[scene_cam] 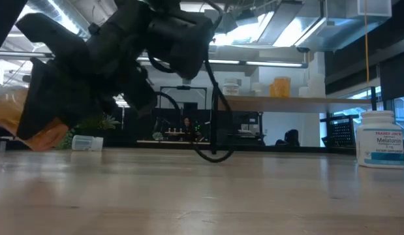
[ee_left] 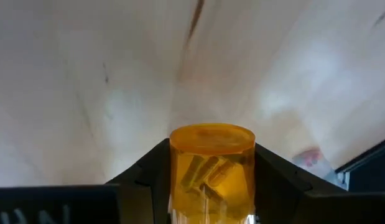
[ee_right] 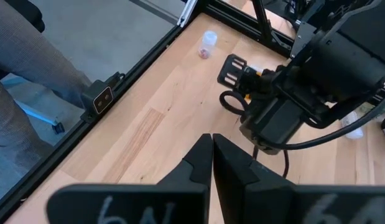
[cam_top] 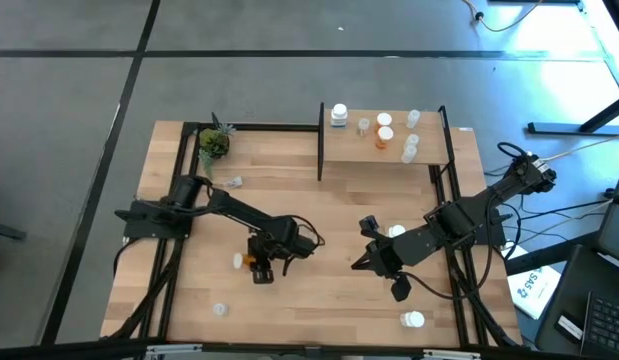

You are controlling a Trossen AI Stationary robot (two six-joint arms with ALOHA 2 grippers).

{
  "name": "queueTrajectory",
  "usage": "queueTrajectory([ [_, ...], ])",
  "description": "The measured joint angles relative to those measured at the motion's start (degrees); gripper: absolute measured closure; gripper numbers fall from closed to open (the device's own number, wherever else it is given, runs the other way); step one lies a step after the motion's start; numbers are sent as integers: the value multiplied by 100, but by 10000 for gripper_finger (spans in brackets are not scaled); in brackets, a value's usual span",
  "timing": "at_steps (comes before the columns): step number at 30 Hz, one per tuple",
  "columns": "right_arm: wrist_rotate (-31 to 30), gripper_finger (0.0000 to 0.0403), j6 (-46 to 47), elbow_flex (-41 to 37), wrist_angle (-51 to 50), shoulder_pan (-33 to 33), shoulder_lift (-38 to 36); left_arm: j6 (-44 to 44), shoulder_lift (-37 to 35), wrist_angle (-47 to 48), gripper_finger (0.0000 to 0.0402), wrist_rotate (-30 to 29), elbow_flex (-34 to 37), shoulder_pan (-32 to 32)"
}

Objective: Pick and place medicine bottles onto shelf by color
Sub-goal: Put the orange pill bottle on the shelf aligned with the other orange pill bottle

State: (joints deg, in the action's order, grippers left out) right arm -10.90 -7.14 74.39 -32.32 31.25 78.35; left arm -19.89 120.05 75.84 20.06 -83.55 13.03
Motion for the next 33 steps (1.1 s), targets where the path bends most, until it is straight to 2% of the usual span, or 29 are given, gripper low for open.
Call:
queueTrajectory([
  [10,0,386,0,0,13,1,0,-91,17,-648,242,-197,-4,-215],
  [18,-1,386,0,0,15,1,0,-887,-52,-1470,242,-205,-15,-316],
  [25,-1,386,0,0,42,1,0,-1913,-526,-1939,242,-1489,-8,79],
  [29,0,386,0,0,48,2,0,-2643,-882,-1956,242,-1959,-8,208],
  [33,0,386,0,0,57,2,0,-3526,-1142,-1964,242,-2941,-2,389],
])
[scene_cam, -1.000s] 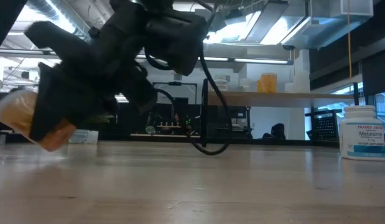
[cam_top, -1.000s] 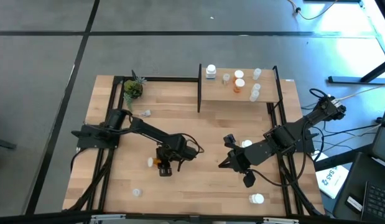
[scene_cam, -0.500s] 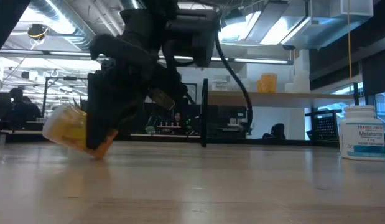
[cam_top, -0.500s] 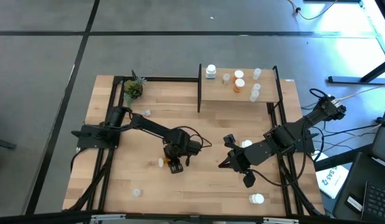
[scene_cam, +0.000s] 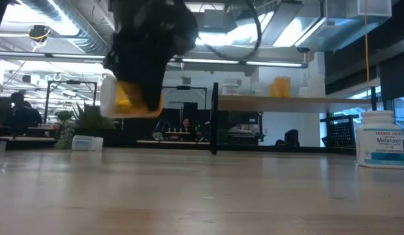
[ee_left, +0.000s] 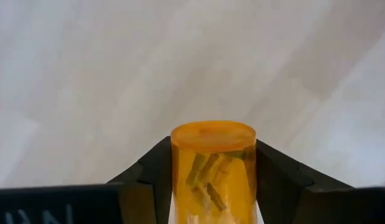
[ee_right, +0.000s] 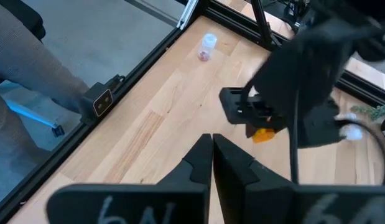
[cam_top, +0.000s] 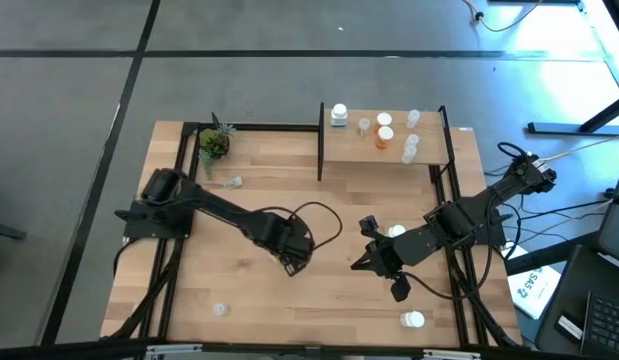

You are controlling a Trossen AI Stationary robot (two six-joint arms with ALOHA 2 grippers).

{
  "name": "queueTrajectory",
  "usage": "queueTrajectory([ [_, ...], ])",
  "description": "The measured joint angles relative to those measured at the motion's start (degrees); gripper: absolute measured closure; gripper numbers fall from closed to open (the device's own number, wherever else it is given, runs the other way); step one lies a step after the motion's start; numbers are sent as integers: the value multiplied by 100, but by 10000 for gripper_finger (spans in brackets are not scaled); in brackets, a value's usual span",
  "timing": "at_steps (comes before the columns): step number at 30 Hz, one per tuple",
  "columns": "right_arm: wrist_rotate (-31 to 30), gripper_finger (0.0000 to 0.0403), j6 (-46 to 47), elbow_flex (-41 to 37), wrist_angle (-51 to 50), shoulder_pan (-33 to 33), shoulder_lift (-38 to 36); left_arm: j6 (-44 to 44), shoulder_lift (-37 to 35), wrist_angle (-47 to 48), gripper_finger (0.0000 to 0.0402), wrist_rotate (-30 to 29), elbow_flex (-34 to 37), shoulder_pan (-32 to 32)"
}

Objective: Pick and place medicine bottles onto shelf by color
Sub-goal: Put the orange pill bottle on the shelf aligned with the other orange pill bottle

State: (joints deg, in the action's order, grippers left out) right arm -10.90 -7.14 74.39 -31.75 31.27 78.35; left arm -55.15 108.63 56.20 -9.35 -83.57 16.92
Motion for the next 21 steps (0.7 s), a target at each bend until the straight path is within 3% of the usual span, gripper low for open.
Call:
queueTrajectory([
  [6,-2,386,0,0,33,0,0,-1149,-38,-1,242,-516,-4,206],
  [11,0,386,0,0,38,0,0,-2200,-38,-156,242,-1446,-4,340],
  [21,0,386,0,0,57,-2,0,-3623,-43,-306,242,-2144,410,484],
])
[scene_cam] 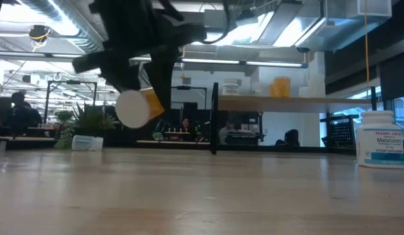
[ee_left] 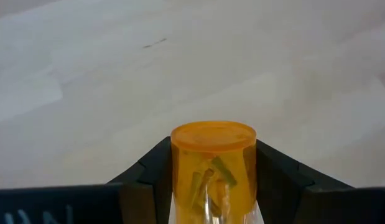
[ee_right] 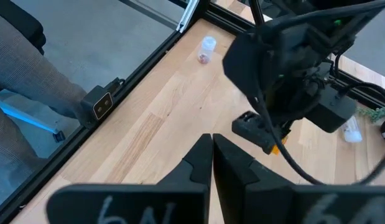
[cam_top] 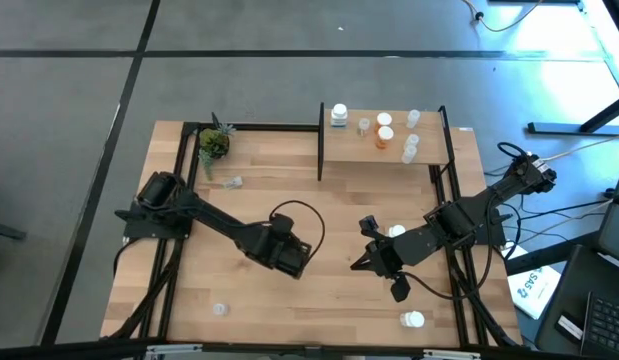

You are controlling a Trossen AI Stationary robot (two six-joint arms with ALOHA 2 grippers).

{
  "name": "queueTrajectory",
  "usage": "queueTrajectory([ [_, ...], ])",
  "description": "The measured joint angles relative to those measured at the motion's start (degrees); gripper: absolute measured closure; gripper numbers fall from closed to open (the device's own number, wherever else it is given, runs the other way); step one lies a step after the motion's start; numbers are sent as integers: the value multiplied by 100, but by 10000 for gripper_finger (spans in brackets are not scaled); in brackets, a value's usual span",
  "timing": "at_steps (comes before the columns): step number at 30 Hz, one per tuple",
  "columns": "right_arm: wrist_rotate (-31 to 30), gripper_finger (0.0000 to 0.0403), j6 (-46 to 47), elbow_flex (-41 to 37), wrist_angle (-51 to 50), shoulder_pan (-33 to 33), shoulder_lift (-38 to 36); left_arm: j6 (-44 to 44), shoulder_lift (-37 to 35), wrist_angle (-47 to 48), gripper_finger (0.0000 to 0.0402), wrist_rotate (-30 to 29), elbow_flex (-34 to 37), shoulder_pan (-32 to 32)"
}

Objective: Pick and place medicine bottles onto shelf by color
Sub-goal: Put the orange pill bottle on the shelf aligned with the other orange pill bottle

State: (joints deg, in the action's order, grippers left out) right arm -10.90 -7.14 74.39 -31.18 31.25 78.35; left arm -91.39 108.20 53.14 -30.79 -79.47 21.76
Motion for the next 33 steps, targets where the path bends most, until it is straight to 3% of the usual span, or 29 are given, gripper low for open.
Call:
queueTrajectory([
  [7,-2,386,0,0,13,2,2,-1000,0,-903,242,-730,617,82],
  [15,-2,386,0,0,13,2,4,-1025,0,-1839,235,-725,1164,-182],
  [33,0,386,0,0,7,1,4,-616,0,-1829,155,-472,1185,-488],
])
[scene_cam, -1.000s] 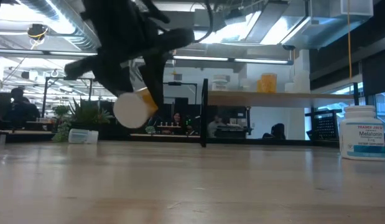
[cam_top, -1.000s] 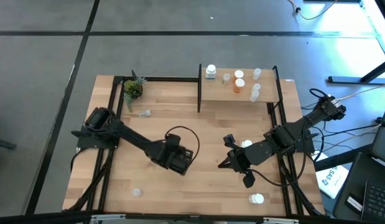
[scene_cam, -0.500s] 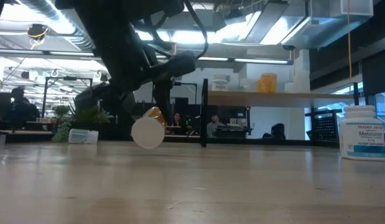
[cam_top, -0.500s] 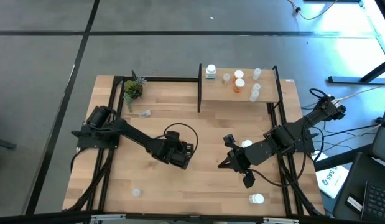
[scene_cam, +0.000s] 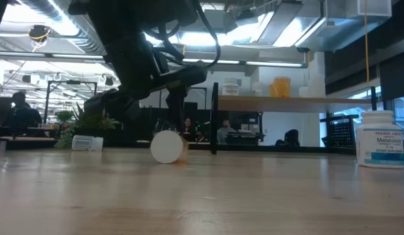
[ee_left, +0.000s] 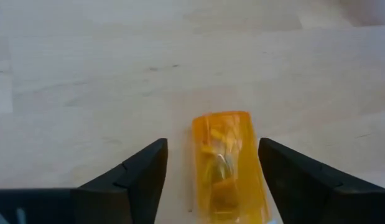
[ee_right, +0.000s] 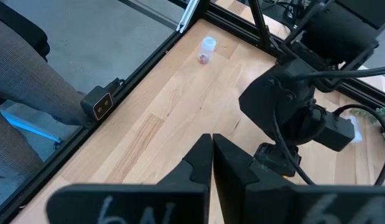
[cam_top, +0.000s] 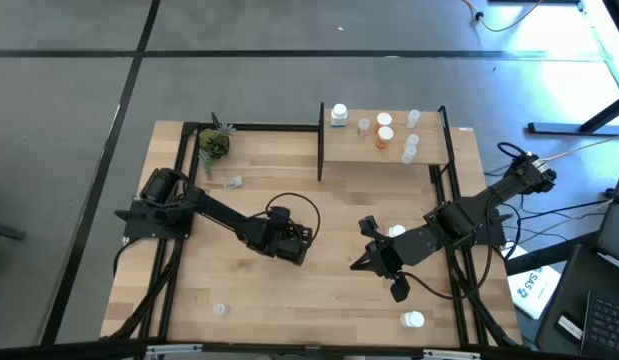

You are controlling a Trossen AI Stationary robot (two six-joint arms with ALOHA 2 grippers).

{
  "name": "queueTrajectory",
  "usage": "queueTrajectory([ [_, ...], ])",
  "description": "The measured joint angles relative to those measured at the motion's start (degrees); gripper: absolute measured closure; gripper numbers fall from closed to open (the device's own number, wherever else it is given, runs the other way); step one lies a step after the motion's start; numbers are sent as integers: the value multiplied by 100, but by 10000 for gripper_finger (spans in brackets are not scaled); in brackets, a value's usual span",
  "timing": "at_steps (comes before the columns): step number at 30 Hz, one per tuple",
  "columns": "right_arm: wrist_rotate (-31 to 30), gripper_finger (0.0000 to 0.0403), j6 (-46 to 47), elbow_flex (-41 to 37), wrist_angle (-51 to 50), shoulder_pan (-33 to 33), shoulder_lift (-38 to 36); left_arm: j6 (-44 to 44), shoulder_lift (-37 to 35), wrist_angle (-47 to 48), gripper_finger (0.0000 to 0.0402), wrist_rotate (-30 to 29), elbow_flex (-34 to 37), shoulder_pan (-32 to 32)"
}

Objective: Pick and place medicine bottles onto shelf by color
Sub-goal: Put the orange pill bottle on the shelf aligned with the other orange pill bottle

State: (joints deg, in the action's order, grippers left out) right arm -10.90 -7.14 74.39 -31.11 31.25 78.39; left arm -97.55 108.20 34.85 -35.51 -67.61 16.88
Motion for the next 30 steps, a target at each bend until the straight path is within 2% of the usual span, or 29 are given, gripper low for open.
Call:
queueTrajectory([
  [6,0,386,0,0,-1,-1,0,558,-241,168,140,-668,5,161],
  [11,-1,386,0,0,4,1,0,869,-799,810,143,-784,0,409],
  [21,0,386,0,0,13,1,0,2002,-1664,1258,143,-1161,-7,1472],
  [26,-2,386,0,0,12,1,0,2566,-1708,1378,144,-987,0,2074],
  [30,0,386,0,0,10,1,0,2651,-1698,1412,145,-700,-2,2514],
])
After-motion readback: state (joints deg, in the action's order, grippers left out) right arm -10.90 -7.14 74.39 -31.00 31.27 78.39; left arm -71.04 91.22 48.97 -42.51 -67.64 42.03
